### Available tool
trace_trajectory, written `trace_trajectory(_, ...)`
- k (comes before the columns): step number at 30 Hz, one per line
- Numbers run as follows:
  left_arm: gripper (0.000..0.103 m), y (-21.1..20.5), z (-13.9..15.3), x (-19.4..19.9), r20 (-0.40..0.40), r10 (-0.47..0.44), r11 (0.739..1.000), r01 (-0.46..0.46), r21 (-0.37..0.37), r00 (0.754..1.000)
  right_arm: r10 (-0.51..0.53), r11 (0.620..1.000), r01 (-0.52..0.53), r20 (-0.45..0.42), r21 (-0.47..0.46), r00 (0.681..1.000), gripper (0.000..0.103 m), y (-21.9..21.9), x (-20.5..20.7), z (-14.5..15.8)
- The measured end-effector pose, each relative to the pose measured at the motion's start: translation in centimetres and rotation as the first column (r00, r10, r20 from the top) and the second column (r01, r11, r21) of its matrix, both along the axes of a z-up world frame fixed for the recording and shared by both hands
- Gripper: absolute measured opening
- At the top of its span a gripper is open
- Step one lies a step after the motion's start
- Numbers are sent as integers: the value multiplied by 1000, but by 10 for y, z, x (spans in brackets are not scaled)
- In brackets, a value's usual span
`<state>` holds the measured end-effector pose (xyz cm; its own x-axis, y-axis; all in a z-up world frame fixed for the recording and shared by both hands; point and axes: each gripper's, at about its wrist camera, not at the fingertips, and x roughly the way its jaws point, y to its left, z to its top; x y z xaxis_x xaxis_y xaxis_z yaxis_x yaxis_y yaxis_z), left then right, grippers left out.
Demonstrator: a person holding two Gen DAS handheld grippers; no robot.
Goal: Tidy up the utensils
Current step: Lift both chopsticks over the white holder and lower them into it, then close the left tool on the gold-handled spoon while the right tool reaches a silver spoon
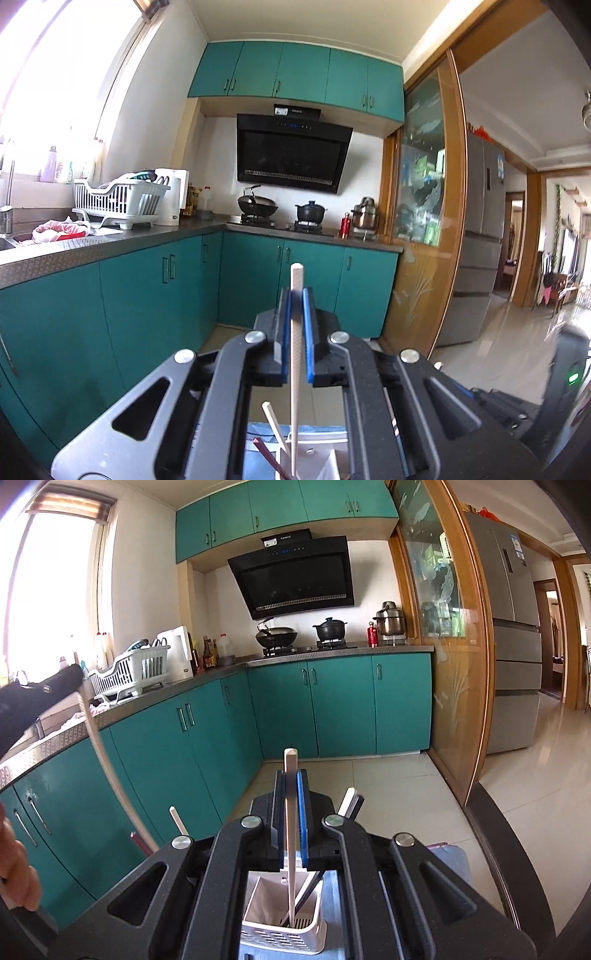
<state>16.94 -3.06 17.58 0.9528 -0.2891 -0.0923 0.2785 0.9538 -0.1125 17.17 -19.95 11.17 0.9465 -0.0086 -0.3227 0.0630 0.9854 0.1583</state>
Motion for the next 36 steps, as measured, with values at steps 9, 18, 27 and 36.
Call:
trace_trajectory(9, 7, 5, -58, 11, -140, -3, 1000, 1, -15, 990, 13, 997, -9, -58, 79, 998, 7, -13, -12, -29)
trace_trajectory(18, 39, 55, -82, -60, -130, -19, 992, 3, -126, 991, 23, 985, -18, -26, 174, 999, 30, -39, -75, -28)
trace_trajectory(27, 50, 76, -218, -53, -622, 67, 998, -60, 33, 780, 185, 980, -139, -413, 141, 892, 31, -6, -78, -151)
trace_trajectory(36, 55, 59, -258, -39, -704, 28, 998, 23, 62, 709, 280, 960, -234, -553, 155, 784, 31, 45, -64, -202)
